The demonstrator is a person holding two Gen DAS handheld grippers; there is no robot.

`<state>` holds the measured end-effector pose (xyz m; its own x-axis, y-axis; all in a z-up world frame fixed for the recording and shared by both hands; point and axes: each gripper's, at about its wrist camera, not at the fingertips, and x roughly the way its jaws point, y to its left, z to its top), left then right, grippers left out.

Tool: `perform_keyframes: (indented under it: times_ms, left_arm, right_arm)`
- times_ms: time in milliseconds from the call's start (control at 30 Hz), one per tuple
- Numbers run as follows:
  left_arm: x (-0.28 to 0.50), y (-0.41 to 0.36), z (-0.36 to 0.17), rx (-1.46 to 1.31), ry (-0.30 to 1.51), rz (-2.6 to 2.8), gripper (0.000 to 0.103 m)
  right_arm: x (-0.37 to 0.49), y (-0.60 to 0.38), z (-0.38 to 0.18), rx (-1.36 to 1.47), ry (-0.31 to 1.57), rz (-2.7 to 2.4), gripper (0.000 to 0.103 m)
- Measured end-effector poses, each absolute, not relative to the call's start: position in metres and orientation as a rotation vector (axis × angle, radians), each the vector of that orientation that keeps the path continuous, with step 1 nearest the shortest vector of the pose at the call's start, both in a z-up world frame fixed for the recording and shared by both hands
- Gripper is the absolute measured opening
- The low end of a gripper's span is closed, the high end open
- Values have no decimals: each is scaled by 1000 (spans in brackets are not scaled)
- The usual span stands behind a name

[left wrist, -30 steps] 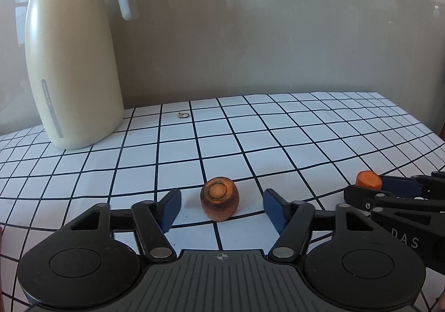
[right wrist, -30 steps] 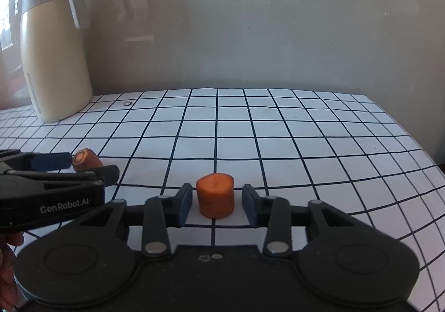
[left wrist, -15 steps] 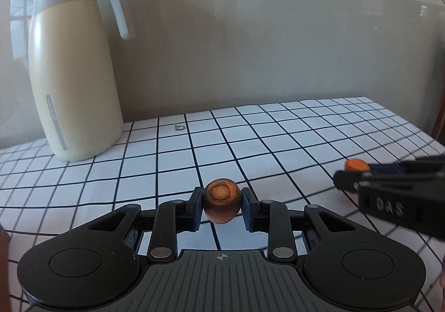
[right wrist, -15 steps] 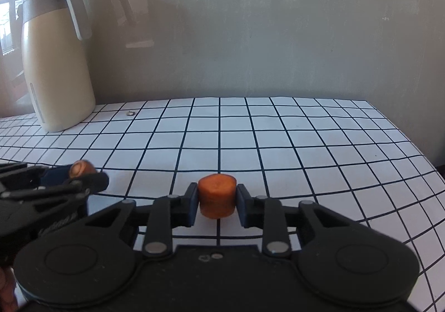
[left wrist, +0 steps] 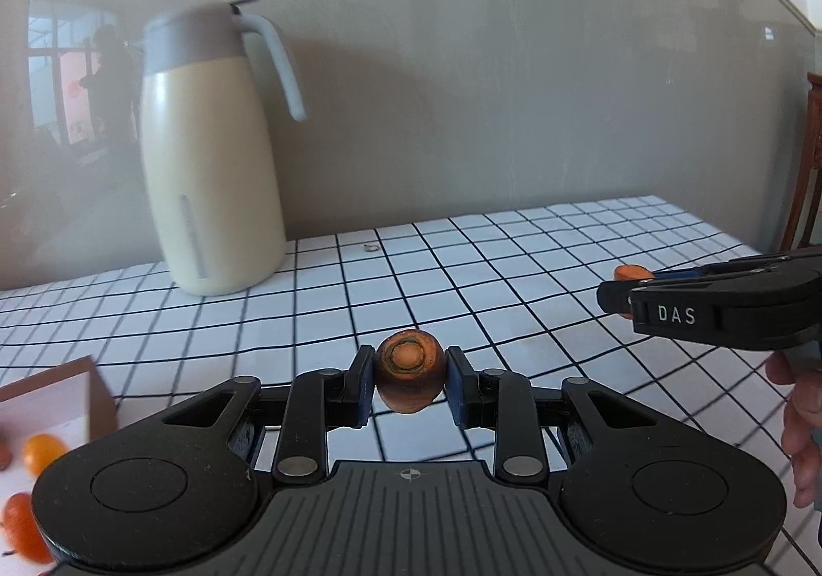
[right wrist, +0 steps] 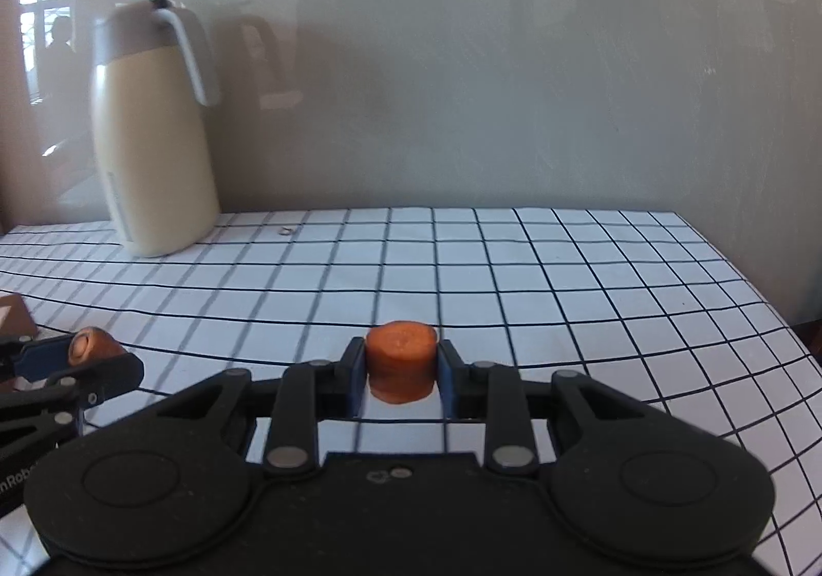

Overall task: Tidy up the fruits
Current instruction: 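Carry both carrot chunks over the white box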

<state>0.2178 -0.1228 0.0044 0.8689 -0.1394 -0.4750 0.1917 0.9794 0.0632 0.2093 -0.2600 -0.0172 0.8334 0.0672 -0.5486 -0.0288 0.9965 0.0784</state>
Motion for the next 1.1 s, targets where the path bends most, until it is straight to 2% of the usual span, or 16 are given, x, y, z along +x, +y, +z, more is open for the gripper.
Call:
perform_keyframes:
  times_ms: [233,667,1100]
  left_arm:
    - [172,-94,24,121,445,-155,29]
    - [95,-29,40,81,391,-77,29]
    - [48,53,36,55,398,105,29]
  right_arm:
    - [177,-240,6,52,546,73,20]
    - [109,-184,17,-9,525,198,20]
    - [81,-89,34,-108,461,463,20]
